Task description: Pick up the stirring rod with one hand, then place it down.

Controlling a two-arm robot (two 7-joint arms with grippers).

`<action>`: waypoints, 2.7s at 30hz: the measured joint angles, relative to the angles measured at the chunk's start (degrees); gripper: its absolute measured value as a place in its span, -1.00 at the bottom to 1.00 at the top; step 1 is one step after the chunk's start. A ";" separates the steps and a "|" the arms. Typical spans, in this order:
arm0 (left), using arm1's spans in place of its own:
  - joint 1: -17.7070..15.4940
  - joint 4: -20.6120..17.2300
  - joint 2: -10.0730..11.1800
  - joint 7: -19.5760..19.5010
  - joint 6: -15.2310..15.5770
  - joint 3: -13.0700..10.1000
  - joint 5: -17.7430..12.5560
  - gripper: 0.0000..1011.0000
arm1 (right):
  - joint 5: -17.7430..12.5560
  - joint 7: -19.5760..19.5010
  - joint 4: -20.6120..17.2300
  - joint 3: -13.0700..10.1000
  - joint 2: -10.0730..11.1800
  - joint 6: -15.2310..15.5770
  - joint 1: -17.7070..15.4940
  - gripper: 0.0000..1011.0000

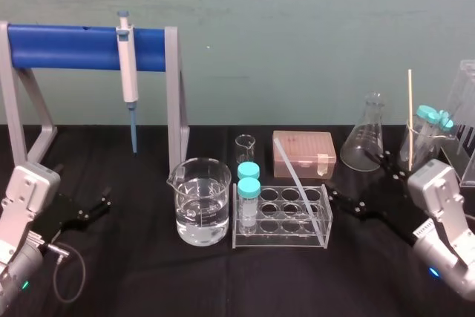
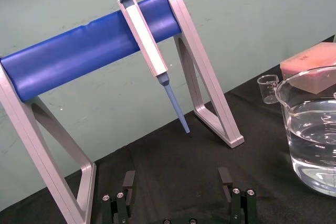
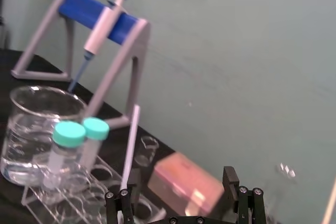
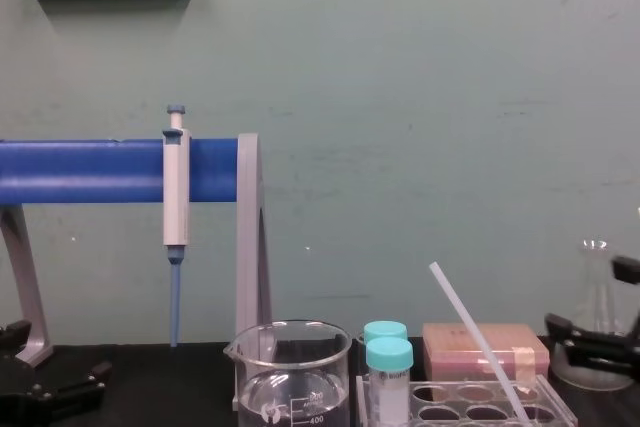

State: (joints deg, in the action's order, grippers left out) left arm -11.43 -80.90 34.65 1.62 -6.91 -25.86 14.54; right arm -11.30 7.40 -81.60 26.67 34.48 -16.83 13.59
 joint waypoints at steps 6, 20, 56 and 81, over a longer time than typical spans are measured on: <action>0.00 0.00 0.00 0.00 0.00 0.00 0.00 0.98 | 0.96 3.48 2.23 0.68 -1.20 -2.72 2.93 0.98; 0.00 0.00 0.00 0.00 0.00 0.00 0.00 0.98 | -3.77 16.65 13.75 1.91 -6.86 -5.31 11.39 0.98; 0.00 0.00 0.00 0.00 0.00 0.00 0.00 0.98 | -16.58 42.39 38.97 -0.52 -18.57 0.71 23.83 0.98; 0.00 0.00 0.00 0.00 0.00 0.00 0.00 0.98 | -16.05 41.44 38.55 -0.58 -18.41 0.91 23.59 0.81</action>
State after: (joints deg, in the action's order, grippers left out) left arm -11.43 -80.90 34.65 1.62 -6.91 -25.86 14.55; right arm -27.35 48.84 -43.04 26.09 16.07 -15.92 37.18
